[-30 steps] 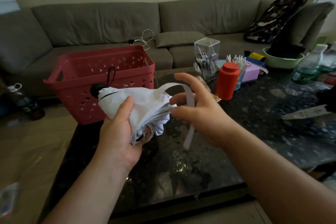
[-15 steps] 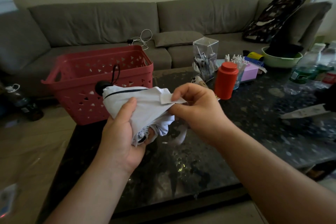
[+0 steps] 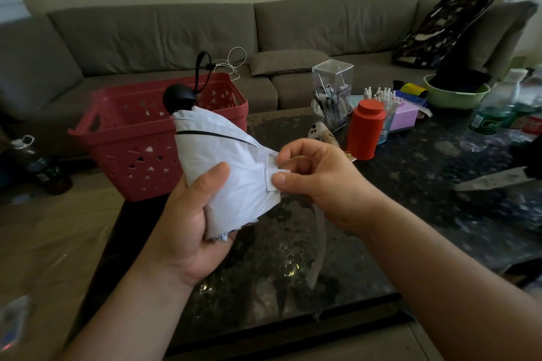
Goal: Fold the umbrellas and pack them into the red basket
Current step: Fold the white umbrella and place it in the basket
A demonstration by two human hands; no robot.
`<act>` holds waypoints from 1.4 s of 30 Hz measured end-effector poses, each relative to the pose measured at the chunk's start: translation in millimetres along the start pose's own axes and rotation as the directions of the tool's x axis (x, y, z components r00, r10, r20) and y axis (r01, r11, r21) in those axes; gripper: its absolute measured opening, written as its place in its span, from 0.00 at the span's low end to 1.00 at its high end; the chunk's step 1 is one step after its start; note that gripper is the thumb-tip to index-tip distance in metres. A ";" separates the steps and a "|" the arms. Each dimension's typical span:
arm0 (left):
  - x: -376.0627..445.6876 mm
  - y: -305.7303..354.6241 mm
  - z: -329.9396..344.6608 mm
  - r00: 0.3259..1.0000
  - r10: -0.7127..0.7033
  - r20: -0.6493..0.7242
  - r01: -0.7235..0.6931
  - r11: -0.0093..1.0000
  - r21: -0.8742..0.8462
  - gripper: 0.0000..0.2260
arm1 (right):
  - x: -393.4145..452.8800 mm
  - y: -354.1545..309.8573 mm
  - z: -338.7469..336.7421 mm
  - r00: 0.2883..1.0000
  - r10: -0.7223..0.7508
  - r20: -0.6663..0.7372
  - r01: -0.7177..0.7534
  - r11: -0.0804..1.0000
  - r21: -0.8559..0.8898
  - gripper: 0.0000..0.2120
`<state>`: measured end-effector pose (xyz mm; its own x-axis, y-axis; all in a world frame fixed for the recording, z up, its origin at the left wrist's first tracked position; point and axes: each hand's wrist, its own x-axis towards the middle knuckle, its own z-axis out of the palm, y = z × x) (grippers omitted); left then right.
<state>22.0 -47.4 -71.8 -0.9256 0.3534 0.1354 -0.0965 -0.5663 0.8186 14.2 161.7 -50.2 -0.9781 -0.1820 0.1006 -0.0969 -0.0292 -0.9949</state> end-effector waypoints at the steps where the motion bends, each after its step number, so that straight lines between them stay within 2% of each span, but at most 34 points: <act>1: 0.1 -0.8 -0.6 0.999 -0.002 0.035 0.002 1.000 -0.010 0.40 | -0.8 0.6 2.9 1.000 0.000 0.005 0.000 0.999 -0.050 0.09; 4: 0.7 0.3 -1.8 0.996 -0.002 0.084 -0.001 0.999 0.037 0.39 | -2.3 -2.3 6.0 0.999 0.042 0.017 -0.037 0.976 -0.217 0.11; 6: 0.0 0.4 -1.0 0.998 0.045 0.047 -0.051 0.990 0.131 0.33 | -3.7 -8.4 4.4 1.000 0.019 -0.014 -0.022 0.944 -0.330 0.14; 9: -1.1 -1.6 3.3 0.990 0.130 -0.052 -0.112 0.960 0.257 0.29 | -8.4 -18.8 5.4 0.971 -0.222 -0.090 0.168 0.899 -0.404 0.16; 11: -2.0 -5.0 7.2 0.989 0.149 -0.023 -0.136 0.946 0.296 0.28 | -11.1 -23.6 10.5 0.944 -0.330 0.002 0.286 0.816 -0.503 0.24; 13: -4.5 -7.5 11.3 0.992 0.117 0.041 -0.124 0.942 0.312 0.29 | -10.8 -24.7 14.3 0.950 -0.294 0.101 0.299 0.774 -0.558 0.36; 17: -12.8 -9.6 12.8 0.988 0.025 0.152 -0.086 0.908 0.410 0.36 | -8.4 -22.2 4.8 0.969 -0.114 0.221 0.199 0.888 -0.414 0.52; 18: -14.4 -10.0 13.9 0.987 0.007 0.161 -0.077 0.899 0.431 0.37 | -8.9 -22.3 2.4 0.969 -0.087 0.231 0.176 0.899 -0.401 0.51; 22: -14.8 -6.7 16.0 0.975 -0.075 0.209 -0.026 0.897 0.441 0.39 | -12.7 -21.1 0.0 0.970 -0.055 0.235 0.131 0.938 -0.322 0.34; 27: -16.2 -2.9 22.3 0.931 -0.187 0.313 0.074 0.937 0.340 0.34 | -15.4 -24.8 -1.2 0.950 0.032 0.311 0.039 0.975 -0.218 0.27; 30: -14.9 -4.0 20.6 0.900 -0.259 0.349 0.176 0.952 0.251 0.32 | -16.5 -22.7 3.2 0.966 0.021 0.258 0.032 0.979 -0.201 0.22; 33: -14.0 -4.4 12.7 0.908 -0.301 0.293 0.236 0.943 0.236 0.30 | -14.4 -21.1 6.3 0.977 0.036 0.210 0.024 0.961 -0.274 0.14; 35: -12.3 -3.0 9.0 0.929 -0.282 0.242 0.205 0.932 0.299 0.31 | -13.3 -22.4 6.5 0.981 0.034 0.191 0.035 0.937 -0.348 0.09; 39: -8.0 1.7 11.8 0.980 -0.173 0.101 0.097 0.851 0.516 0.30 | -10.3 -22.8 4.3 0.996 0.012 0.087 0.033 0.868 -0.496 0.11; 42: -9.7 -2.8 19.1 0.990 -0.125 0.068 0.062 0.806 0.588 0.34 | -10.8 -22.2 13.3 1.000 -0.006 0.027 0.022 0.763 -0.646 0.15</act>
<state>38.3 -35.1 -64.7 -0.8792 0.4714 0.0692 0.0804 0.0035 0.9968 29.3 151.3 -29.1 -0.9722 -0.2083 0.1072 -0.2146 0.6084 -0.7641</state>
